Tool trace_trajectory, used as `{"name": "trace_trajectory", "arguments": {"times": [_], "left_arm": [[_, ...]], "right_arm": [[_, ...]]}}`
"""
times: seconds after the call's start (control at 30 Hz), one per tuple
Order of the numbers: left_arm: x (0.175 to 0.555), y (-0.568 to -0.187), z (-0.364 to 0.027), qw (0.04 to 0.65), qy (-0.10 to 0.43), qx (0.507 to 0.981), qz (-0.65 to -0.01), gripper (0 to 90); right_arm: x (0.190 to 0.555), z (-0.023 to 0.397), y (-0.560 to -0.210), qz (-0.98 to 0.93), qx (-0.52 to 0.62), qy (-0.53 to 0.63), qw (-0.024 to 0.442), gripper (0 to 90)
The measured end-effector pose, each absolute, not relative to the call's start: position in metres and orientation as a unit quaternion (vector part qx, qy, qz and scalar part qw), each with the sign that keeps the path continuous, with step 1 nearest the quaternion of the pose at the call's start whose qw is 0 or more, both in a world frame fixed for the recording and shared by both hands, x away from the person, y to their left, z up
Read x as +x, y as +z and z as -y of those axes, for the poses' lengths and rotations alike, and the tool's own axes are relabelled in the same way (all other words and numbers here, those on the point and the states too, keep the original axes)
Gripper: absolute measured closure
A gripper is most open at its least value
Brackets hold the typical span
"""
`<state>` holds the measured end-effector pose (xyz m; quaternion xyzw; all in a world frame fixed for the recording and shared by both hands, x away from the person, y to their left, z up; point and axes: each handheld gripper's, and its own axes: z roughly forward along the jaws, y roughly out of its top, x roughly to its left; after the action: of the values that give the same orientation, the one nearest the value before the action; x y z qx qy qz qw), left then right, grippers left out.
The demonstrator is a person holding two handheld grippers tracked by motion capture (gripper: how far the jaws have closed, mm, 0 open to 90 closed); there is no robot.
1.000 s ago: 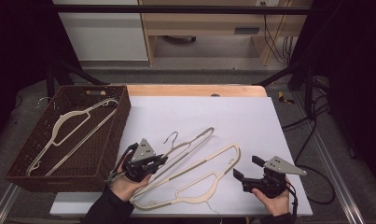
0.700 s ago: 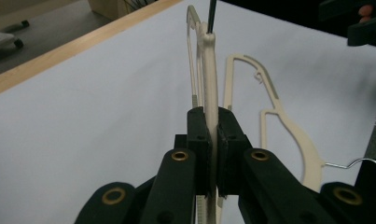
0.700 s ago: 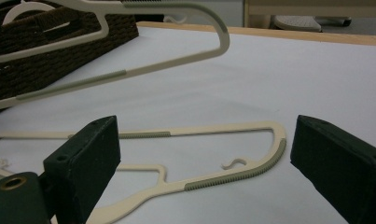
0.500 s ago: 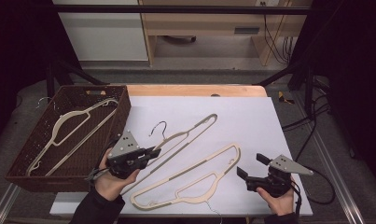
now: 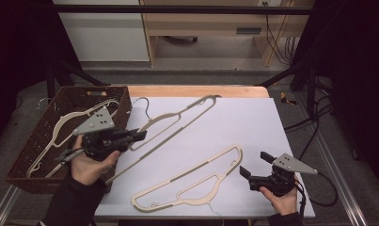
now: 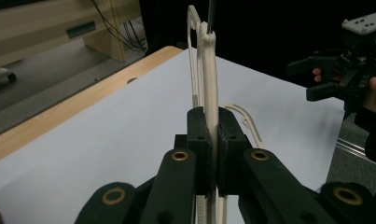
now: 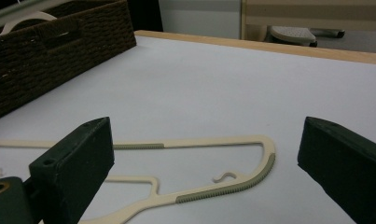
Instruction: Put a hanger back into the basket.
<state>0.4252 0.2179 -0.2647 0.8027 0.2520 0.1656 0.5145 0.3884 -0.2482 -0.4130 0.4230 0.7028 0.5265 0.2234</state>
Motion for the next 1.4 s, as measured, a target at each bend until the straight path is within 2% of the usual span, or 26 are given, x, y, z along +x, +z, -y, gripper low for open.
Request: {"name": "trace_trajectory", "arguments": {"times": [0.2,0.43,0.83,1.4], "left_arm": [[0.436,-0.245,-0.243,0.519,0.182,0.795,-0.257,86.1],[0.456,-0.241,-0.27,0.507,0.2,0.795,-0.266,86.0],[0.488,-0.248,-0.326,0.491,0.206,0.79,-0.304,86.0],[0.503,-0.276,-0.405,0.463,0.22,0.779,-0.361,86.0]], "right_arm": [[0.39,0.25,-0.411,-0.704,0.42,0.525,0.228,3.6],[0.392,0.253,-0.41,-0.704,0.421,0.524,0.231,3.7],[0.392,0.254,-0.411,-0.705,0.425,0.518,0.232,3.4],[0.392,0.256,-0.411,-0.704,0.426,0.518,0.234,3.6]]}}
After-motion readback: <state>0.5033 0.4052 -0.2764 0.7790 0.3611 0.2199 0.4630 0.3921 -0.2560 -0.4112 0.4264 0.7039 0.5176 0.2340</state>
